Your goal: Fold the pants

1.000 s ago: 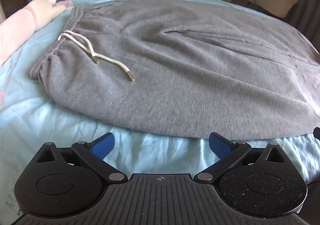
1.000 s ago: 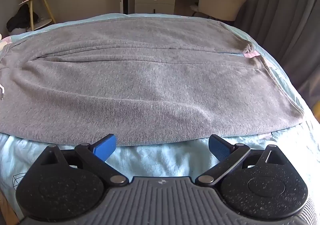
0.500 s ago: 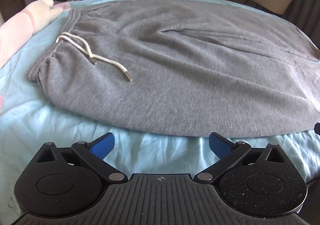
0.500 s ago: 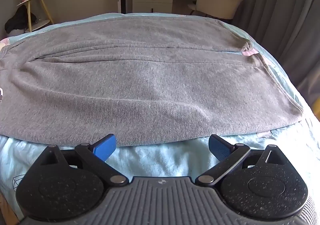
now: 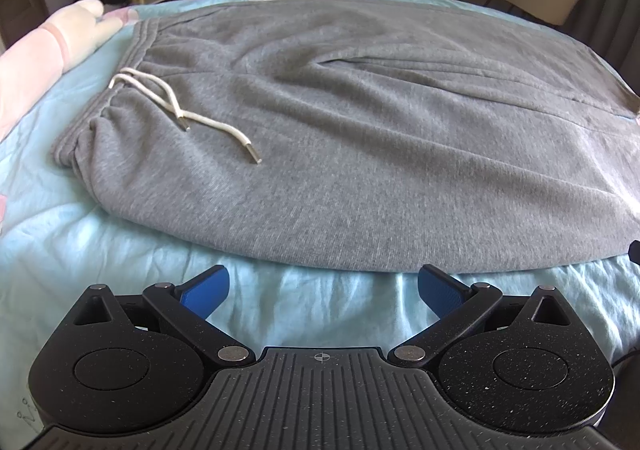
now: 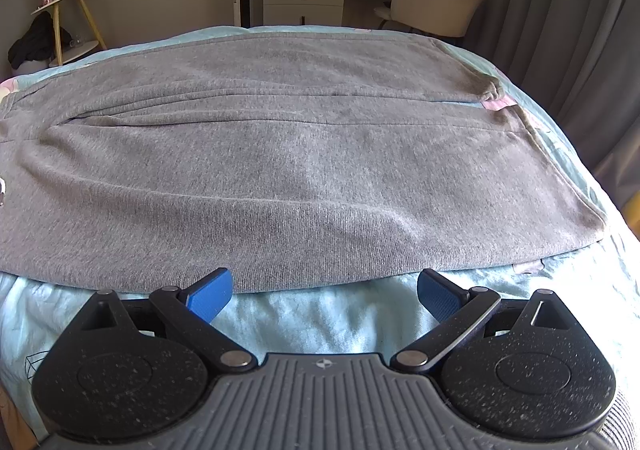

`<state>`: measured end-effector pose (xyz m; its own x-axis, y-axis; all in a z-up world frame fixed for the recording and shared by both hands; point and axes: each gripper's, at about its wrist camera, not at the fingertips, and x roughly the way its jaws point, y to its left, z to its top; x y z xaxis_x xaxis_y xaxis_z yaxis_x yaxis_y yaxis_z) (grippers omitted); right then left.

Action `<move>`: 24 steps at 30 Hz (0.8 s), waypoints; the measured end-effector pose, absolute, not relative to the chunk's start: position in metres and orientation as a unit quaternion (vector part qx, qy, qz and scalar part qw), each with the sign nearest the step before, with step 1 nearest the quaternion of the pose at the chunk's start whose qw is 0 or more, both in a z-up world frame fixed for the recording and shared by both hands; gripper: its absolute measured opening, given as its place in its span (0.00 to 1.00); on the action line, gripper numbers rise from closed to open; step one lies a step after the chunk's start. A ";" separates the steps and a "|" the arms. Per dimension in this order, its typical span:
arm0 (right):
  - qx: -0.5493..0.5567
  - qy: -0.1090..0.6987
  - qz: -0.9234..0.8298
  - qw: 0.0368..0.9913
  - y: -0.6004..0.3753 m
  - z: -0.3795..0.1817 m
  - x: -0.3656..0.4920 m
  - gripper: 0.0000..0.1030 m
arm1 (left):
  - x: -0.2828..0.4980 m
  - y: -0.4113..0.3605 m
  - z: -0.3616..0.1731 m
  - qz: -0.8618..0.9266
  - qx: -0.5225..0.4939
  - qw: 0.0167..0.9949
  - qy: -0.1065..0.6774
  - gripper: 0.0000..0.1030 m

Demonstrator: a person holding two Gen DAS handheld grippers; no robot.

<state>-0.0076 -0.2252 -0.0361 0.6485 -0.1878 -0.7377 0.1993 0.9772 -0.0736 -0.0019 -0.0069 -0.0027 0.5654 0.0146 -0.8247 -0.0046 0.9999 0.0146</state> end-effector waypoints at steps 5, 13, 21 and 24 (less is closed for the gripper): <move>0.008 0.404 -0.107 0.908 -0.225 -0.036 -0.008 0.96 | -0.003 -0.006 -0.003 0.005 0.007 0.885 0.466 1.00; 0.008 0.405 -0.108 0.908 -0.225 -0.036 -0.008 0.96 | -0.003 -0.008 -0.003 0.004 0.007 0.884 0.467 1.00; 0.009 0.404 -0.108 0.908 -0.225 -0.036 -0.008 0.96 | -0.002 -0.009 -0.003 0.005 0.006 0.885 0.466 1.00; 0.010 0.404 -0.108 0.908 -0.226 -0.036 -0.008 0.96 | -0.003 -0.009 -0.003 0.005 0.006 0.885 0.466 1.00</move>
<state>-0.0083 -0.2256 -0.0361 0.6496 -0.1888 -0.7364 0.2042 0.9764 -0.0701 -0.0035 -0.0091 -0.0028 0.5651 0.0134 -0.8249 -0.0029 0.9999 0.0143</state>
